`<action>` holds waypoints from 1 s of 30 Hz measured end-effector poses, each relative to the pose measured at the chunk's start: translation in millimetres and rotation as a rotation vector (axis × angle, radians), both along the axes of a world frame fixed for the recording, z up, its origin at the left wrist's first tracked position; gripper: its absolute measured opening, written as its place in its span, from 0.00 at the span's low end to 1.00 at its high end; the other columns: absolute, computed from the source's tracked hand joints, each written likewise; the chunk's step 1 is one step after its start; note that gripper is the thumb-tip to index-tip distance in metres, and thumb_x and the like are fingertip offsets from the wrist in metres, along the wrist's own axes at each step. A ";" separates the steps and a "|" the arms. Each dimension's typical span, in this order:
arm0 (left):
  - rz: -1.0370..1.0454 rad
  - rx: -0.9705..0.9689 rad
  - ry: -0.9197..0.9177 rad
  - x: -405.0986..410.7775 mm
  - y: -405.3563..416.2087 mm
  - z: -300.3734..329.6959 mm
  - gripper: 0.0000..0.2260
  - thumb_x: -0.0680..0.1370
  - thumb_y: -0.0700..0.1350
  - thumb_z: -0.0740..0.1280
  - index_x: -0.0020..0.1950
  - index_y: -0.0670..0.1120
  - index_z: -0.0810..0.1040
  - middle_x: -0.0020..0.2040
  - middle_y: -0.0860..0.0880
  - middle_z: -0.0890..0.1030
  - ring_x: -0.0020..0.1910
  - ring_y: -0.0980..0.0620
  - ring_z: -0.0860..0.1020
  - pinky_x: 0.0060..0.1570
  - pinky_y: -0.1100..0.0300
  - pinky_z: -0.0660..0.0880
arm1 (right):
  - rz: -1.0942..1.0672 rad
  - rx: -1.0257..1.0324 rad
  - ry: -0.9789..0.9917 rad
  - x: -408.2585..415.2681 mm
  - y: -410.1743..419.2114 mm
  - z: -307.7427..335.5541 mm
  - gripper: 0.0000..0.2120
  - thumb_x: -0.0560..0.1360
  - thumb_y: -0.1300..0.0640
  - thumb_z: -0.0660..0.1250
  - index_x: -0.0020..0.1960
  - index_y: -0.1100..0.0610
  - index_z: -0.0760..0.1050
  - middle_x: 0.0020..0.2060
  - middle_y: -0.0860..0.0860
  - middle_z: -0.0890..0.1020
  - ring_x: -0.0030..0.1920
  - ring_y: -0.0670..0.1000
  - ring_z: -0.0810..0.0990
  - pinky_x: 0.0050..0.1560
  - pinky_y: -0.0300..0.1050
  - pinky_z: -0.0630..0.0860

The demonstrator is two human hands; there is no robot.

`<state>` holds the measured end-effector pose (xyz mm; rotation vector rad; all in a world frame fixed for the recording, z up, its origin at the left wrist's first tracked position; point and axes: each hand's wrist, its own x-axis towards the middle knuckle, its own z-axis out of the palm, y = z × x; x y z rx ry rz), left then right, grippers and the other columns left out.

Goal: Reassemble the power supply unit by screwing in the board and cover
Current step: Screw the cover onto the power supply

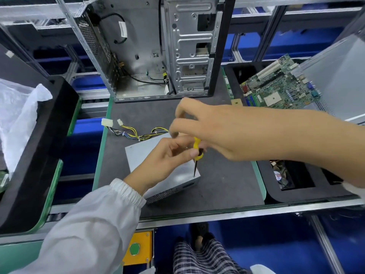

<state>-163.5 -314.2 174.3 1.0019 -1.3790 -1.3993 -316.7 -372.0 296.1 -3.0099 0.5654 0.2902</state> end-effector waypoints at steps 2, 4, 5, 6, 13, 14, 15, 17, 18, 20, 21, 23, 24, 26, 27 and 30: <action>-0.039 -0.025 0.013 1.5 0.9 1.4 0.11 0.81 0.39 0.62 0.54 0.51 0.81 0.49 0.57 0.84 0.52 0.61 0.79 0.55 0.68 0.72 | 0.027 -0.089 0.085 0.5 -1.0 -1.2 0.14 0.73 0.65 0.62 0.49 0.52 0.59 0.50 0.51 0.64 0.39 0.51 0.67 0.31 0.44 0.62; -0.098 -0.040 0.081 -1.3 3.3 2.0 0.12 0.81 0.35 0.62 0.60 0.49 0.77 0.52 0.56 0.83 0.53 0.60 0.79 0.55 0.69 0.71 | -0.058 -0.270 0.102 5.4 5.4 -8.4 0.16 0.73 0.62 0.62 0.47 0.53 0.53 0.40 0.51 0.63 0.35 0.54 0.67 0.27 0.45 0.58; -0.103 -0.023 0.103 -4.7 4.6 1.0 0.13 0.79 0.32 0.64 0.60 0.45 0.74 0.51 0.55 0.84 0.52 0.60 0.80 0.53 0.69 0.72 | -0.110 -0.358 0.114 8.2 8.5 -9.8 0.15 0.73 0.60 0.62 0.46 0.54 0.53 0.34 0.51 0.63 0.30 0.55 0.66 0.25 0.45 0.54; -0.069 -0.013 0.085 -8.2 5.2 -2.9 0.12 0.77 0.30 0.65 0.58 0.41 0.73 0.49 0.53 0.84 0.50 0.58 0.80 0.52 0.69 0.72 | -0.168 -0.407 0.143 9.1 10.3 -10.9 0.13 0.74 0.57 0.60 0.46 0.55 0.54 0.30 0.50 0.63 0.26 0.55 0.65 0.25 0.43 0.51; -0.011 0.005 0.030 -9.8 8.0 -4.4 0.11 0.76 0.33 0.66 0.47 0.49 0.81 0.43 0.54 0.82 0.47 0.61 0.79 0.51 0.69 0.72 | 0.022 0.088 0.031 -6.7 1.6 5.3 0.07 0.79 0.54 0.61 0.55 0.51 0.66 0.47 0.49 0.68 0.31 0.43 0.63 0.30 0.45 0.59; -0.030 0.001 0.015 -6.6 8.9 -4.9 0.13 0.77 0.34 0.65 0.49 0.51 0.82 0.46 0.55 0.83 0.49 0.61 0.80 0.53 0.69 0.72 | 0.025 -0.007 0.070 -5.2 1.8 5.7 0.04 0.79 0.55 0.60 0.52 0.51 0.66 0.45 0.49 0.67 0.29 0.43 0.60 0.29 0.45 0.58; -0.056 -0.001 -0.003 -5.7 9.5 -2.2 0.13 0.78 0.35 0.65 0.51 0.52 0.82 0.48 0.51 0.84 0.52 0.57 0.80 0.55 0.67 0.73 | 0.007 -0.133 0.096 -1.6 4.2 2.2 0.03 0.79 0.56 0.59 0.49 0.52 0.65 0.40 0.50 0.66 0.28 0.45 0.58 0.27 0.44 0.55; -0.031 0.005 -0.019 -11.4 8.9 -2.7 0.10 0.75 0.36 0.71 0.52 0.49 0.81 0.48 0.43 0.83 0.51 0.50 0.81 0.56 0.63 0.74 | -0.067 -0.338 0.130 8.1 11.8 -3.2 0.06 0.78 0.58 0.57 0.45 0.54 0.60 0.34 0.51 0.67 0.26 0.50 0.56 0.26 0.43 0.52; 0.023 0.001 -0.007 -14.1 8.5 -4.5 0.09 0.72 0.36 0.73 0.51 0.43 0.80 0.46 0.41 0.83 0.48 0.51 0.82 0.53 0.63 0.75 | -0.096 -0.380 0.135 12.4 14.9 -3.4 0.06 0.78 0.57 0.56 0.44 0.55 0.60 0.32 0.50 0.67 0.26 0.51 0.56 0.26 0.42 0.51; 0.079 0.000 0.000 -18.0 9.0 -6.8 0.07 0.71 0.36 0.73 0.46 0.34 0.79 0.42 0.44 0.83 0.43 0.56 0.82 0.48 0.65 0.75 | -0.110 -0.366 0.073 10.9 14.8 -5.4 0.07 0.79 0.54 0.53 0.45 0.55 0.59 0.29 0.52 0.65 0.25 0.51 0.56 0.26 0.42 0.50; 0.059 -0.012 0.013 -17.1 8.6 -6.0 0.03 0.73 0.35 0.72 0.45 0.38 0.81 0.41 0.48 0.84 0.43 0.58 0.82 0.47 0.67 0.75 | -0.086 -0.290 0.043 7.7 11.7 -6.6 0.07 0.79 0.52 0.55 0.47 0.54 0.60 0.31 0.52 0.66 0.25 0.51 0.59 0.26 0.43 0.51; 0.020 -0.005 0.040 -10.1 8.2 -1.6 0.12 0.75 0.33 0.68 0.44 0.50 0.82 0.40 0.57 0.83 0.43 0.63 0.80 0.47 0.71 0.73 | -0.009 -0.083 0.029 0.9 5.1 -4.8 0.08 0.79 0.51 0.59 0.54 0.51 0.61 0.41 0.49 0.68 0.29 0.50 0.63 0.26 0.43 0.53; -0.017 -0.002 0.028 -4.2 7.9 -0.4 0.15 0.75 0.33 0.67 0.43 0.53 0.81 0.40 0.61 0.82 0.44 0.65 0.79 0.48 0.72 0.72 | 0.018 -0.064 0.042 -0.9 3.3 -3.4 0.08 0.80 0.51 0.58 0.55 0.50 0.61 0.43 0.48 0.68 0.30 0.49 0.63 0.26 0.42 0.54; -0.074 -0.029 -0.031 2.8 6.7 1.6 0.18 0.77 0.33 0.65 0.42 0.58 0.81 0.41 0.62 0.80 0.45 0.66 0.77 0.50 0.72 0.71 | 0.018 -0.189 0.045 -1.9 2.7 -2.4 0.09 0.81 0.46 0.53 0.51 0.51 0.59 0.43 0.48 0.71 0.28 0.50 0.59 0.26 0.43 0.52; -0.071 -0.044 -0.061 3.2 6.7 2.5 0.18 0.76 0.34 0.67 0.40 0.59 0.80 0.41 0.61 0.79 0.46 0.64 0.76 0.51 0.70 0.70 | 0.016 -0.278 0.028 -0.9 3.0 -3.4 0.12 0.81 0.43 0.51 0.48 0.51 0.56 0.41 0.48 0.73 0.27 0.50 0.58 0.26 0.44 0.51; 0.067 -0.071 -0.092 2.0 7.1 -5.3 0.14 0.70 0.39 0.76 0.37 0.58 0.78 0.37 0.58 0.78 0.42 0.59 0.77 0.50 0.66 0.73 | 0.006 -0.458 0.047 7.4 10.6 -7.2 0.15 0.81 0.45 0.55 0.45 0.53 0.54 0.33 0.48 0.71 0.24 0.50 0.55 0.26 0.42 0.49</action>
